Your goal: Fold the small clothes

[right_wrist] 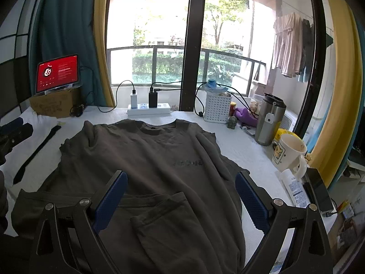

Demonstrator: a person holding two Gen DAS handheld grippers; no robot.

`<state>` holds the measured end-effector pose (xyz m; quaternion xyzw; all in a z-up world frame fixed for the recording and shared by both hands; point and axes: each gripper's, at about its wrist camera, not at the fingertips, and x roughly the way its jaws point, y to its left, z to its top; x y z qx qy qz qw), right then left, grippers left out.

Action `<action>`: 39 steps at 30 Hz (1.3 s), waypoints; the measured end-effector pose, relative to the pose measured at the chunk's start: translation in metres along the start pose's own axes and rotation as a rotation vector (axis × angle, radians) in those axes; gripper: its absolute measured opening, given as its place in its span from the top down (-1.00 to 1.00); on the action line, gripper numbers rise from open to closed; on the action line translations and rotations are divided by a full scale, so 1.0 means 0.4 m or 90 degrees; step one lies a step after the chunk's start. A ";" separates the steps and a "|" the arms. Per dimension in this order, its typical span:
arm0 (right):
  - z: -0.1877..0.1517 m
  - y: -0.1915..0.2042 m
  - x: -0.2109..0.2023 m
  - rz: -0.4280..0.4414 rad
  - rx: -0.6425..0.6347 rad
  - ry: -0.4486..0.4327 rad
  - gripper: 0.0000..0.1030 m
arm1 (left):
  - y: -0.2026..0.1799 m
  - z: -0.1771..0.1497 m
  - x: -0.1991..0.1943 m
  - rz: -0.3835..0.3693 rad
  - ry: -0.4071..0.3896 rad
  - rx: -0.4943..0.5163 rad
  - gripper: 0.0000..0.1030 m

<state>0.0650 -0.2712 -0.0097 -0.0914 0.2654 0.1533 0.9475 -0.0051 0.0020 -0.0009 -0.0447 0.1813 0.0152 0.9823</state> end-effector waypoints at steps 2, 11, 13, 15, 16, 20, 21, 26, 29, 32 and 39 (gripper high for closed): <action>0.000 0.000 -0.001 0.000 0.000 0.000 -0.87 | 0.005 0.000 -0.001 -0.002 0.001 -0.007 -0.86; 0.001 0.002 -0.002 0.001 -0.001 -0.001 -0.87 | 0.009 0.001 0.003 -0.015 0.009 -0.013 -0.86; 0.006 0.006 -0.003 0.002 -0.002 -0.002 -0.87 | 0.009 0.001 0.004 -0.016 0.010 -0.013 -0.86; 0.009 0.008 -0.004 0.003 -0.002 -0.002 -0.87 | 0.008 0.001 0.004 -0.017 0.011 -0.013 -0.86; 0.007 0.007 -0.004 0.003 -0.002 -0.002 -0.87 | 0.007 0.002 0.005 -0.017 0.012 -0.013 -0.86; 0.008 0.009 -0.003 0.004 -0.002 -0.003 -0.87 | 0.005 0.002 0.003 -0.016 0.011 -0.010 -0.86; 0.008 0.010 -0.001 0.005 -0.003 -0.002 -0.87 | 0.005 0.002 0.002 -0.014 0.010 -0.010 -0.86; 0.009 0.010 -0.001 0.005 -0.003 -0.002 -0.87 | 0.006 0.004 0.002 -0.014 0.008 -0.010 -0.86; 0.011 0.012 0.000 0.005 -0.003 -0.002 -0.87 | 0.006 0.003 0.002 -0.015 0.008 -0.010 -0.86; 0.008 0.011 -0.002 0.005 -0.003 -0.003 -0.87 | 0.005 0.003 0.001 -0.015 0.009 -0.010 -0.86; 0.009 0.014 -0.001 0.006 -0.005 -0.003 -0.87 | 0.001 0.003 0.002 -0.017 0.010 -0.006 -0.86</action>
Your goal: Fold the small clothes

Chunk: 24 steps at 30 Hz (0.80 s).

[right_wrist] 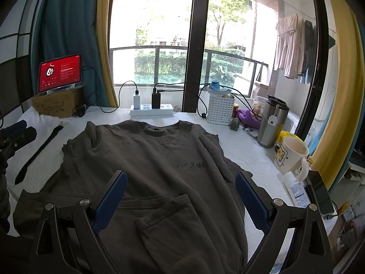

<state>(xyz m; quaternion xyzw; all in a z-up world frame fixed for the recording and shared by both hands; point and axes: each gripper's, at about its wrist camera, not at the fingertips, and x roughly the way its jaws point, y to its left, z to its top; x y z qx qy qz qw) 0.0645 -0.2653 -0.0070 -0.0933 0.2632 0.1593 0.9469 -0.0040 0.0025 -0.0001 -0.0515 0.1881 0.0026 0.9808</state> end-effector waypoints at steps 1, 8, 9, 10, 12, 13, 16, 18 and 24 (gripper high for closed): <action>0.000 0.001 0.000 0.000 0.000 0.000 -0.87 | 0.000 0.000 0.000 0.000 0.000 0.000 -0.86; 0.000 0.001 0.000 0.000 0.000 0.000 -0.87 | 0.003 0.001 0.001 0.003 0.000 -0.006 -0.86; 0.001 0.002 0.000 0.000 0.000 0.001 -0.87 | 0.003 0.001 0.001 0.003 0.001 -0.006 -0.86; 0.001 0.002 0.000 0.000 0.000 0.000 -0.87 | 0.003 0.000 0.001 0.003 0.001 -0.006 -0.86; 0.000 0.000 0.000 0.000 0.000 0.000 -0.87 | 0.003 0.000 0.001 0.003 0.001 -0.006 -0.86; 0.000 0.001 0.000 0.000 0.000 0.000 -0.87 | 0.003 0.000 0.001 0.003 0.001 -0.005 -0.86; 0.000 0.001 0.000 0.000 0.000 0.000 -0.87 | 0.004 0.000 0.001 0.003 0.000 -0.006 -0.86; 0.000 0.001 0.001 0.000 0.001 0.002 -0.87 | 0.004 0.000 0.002 0.003 0.001 -0.006 -0.86; -0.001 0.007 0.010 0.004 0.002 0.005 -0.87 | 0.007 -0.001 0.008 0.002 0.003 -0.003 -0.86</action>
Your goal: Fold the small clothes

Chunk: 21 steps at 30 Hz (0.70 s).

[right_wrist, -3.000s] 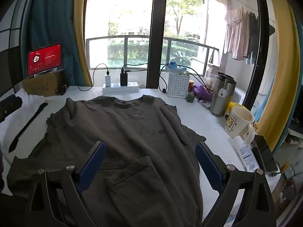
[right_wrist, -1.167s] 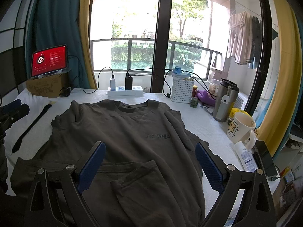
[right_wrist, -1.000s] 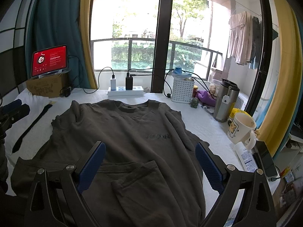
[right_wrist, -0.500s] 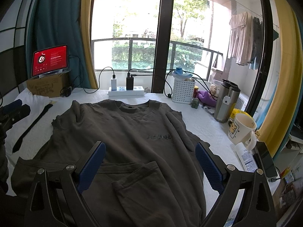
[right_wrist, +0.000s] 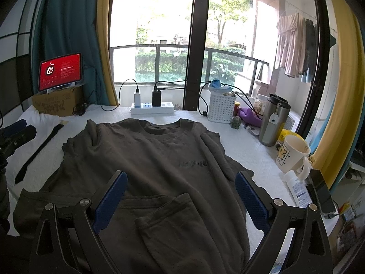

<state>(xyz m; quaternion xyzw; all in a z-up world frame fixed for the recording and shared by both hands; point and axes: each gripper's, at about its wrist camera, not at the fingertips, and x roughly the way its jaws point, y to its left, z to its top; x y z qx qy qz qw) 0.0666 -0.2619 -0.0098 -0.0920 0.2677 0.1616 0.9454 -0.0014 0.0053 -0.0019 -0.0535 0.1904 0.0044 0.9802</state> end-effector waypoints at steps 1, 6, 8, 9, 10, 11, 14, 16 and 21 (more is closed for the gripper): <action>0.000 0.000 0.004 0.002 0.000 0.001 -0.87 | 0.000 -0.001 0.000 0.000 0.000 0.000 -0.86; 0.003 -0.023 0.039 0.001 0.003 0.010 -0.87 | 0.007 0.004 0.019 0.006 0.008 0.006 -0.86; 0.010 -0.040 0.061 -0.003 0.006 0.015 -0.87 | 0.013 0.007 0.036 0.012 0.013 0.005 -0.86; 0.013 -0.048 0.072 -0.005 0.007 0.017 -0.87 | 0.018 0.009 0.047 0.015 0.016 0.004 -0.86; 0.016 -0.059 0.087 -0.009 0.009 0.021 -0.87 | 0.022 0.010 0.059 0.018 0.020 0.004 -0.86; 0.020 -0.071 0.102 -0.013 0.011 0.026 -0.87 | 0.025 0.011 0.073 0.021 0.025 0.003 -0.86; 0.033 -0.105 0.148 -0.021 0.016 0.036 -0.87 | 0.037 0.015 0.115 0.028 0.042 -0.001 -0.86; 0.041 -0.128 0.177 -0.024 0.020 0.044 -0.87 | 0.043 0.018 0.142 0.033 0.052 -0.005 -0.86; 0.071 -0.191 0.241 -0.033 0.026 0.057 -0.87 | 0.051 0.026 0.206 0.046 0.081 -0.011 -0.86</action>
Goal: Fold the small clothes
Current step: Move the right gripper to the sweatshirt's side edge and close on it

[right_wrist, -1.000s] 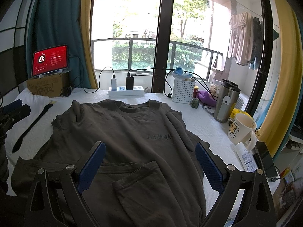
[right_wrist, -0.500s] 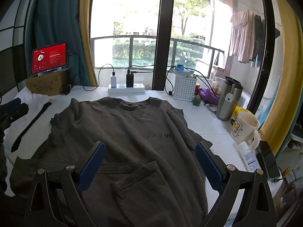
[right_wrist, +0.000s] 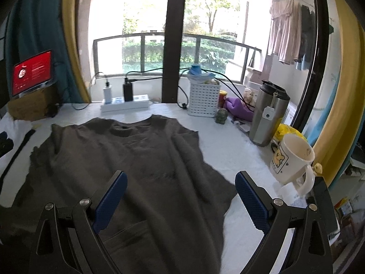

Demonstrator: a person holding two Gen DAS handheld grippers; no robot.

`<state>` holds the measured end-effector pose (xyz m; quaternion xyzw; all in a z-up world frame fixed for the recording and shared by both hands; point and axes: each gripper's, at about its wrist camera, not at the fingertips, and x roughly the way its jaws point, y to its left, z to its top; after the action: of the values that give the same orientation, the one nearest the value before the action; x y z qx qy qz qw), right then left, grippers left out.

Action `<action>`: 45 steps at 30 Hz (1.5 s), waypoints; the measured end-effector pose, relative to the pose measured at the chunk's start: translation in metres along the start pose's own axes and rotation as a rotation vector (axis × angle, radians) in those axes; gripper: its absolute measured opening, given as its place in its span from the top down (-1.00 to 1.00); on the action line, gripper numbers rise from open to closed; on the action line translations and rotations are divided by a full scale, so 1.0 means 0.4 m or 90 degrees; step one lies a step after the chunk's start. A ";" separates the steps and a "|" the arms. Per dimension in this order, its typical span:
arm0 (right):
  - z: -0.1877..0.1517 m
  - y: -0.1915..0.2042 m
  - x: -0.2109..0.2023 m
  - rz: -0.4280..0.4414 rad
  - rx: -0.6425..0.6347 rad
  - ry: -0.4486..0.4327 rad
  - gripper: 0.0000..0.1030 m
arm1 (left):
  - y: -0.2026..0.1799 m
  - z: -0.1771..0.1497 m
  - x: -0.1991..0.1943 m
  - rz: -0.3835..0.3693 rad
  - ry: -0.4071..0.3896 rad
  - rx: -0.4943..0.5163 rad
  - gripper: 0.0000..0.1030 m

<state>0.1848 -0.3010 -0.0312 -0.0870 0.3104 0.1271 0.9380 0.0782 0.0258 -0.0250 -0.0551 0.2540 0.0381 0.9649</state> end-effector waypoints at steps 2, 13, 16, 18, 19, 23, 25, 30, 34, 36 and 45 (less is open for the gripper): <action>0.015 -0.022 0.029 -0.005 -0.002 0.008 -0.87 | 0.000 0.007 0.026 0.006 0.013 -0.002 -0.86; 0.087 -0.081 0.191 0.013 -0.019 0.036 -0.87 | 0.002 0.040 0.160 0.038 0.071 -0.019 -0.86; 0.102 -0.091 0.237 0.020 -0.024 0.044 -0.87 | 0.003 0.051 0.194 0.042 0.082 -0.017 -0.86; 0.112 -0.102 0.275 0.029 -0.023 0.049 -0.86 | 0.004 0.058 0.217 0.046 0.088 -0.017 -0.86; 0.116 -0.107 0.289 0.032 -0.022 0.053 -0.86 | 0.005 0.061 0.230 0.049 0.094 -0.017 -0.86; 0.128 -0.126 0.365 0.052 -0.021 0.077 -0.43 | 0.004 0.066 0.272 0.053 0.110 -0.017 -0.86; 0.132 -0.133 0.400 0.065 -0.023 0.094 -0.27 | 0.002 0.069 0.284 0.053 0.115 -0.015 -0.86; 0.138 -0.141 0.448 0.125 -0.015 0.112 -0.01 | 0.010 0.070 0.309 0.064 0.128 -0.016 -0.86; 0.130 -0.136 0.488 0.156 -0.007 0.142 0.02 | 0.019 0.067 0.321 0.074 0.140 -0.021 -0.86; 0.123 -0.126 0.499 0.171 -0.013 0.153 0.02 | 0.023 0.068 0.321 0.078 0.140 -0.022 -0.86; 0.096 -0.075 0.533 0.194 -0.055 0.191 0.58 | 0.027 0.066 0.324 0.079 0.144 -0.021 -0.86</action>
<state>0.3802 -0.2812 -0.1272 -0.0973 0.4505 0.2667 0.8464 0.2026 0.0457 -0.0671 -0.0594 0.3631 0.0956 0.9249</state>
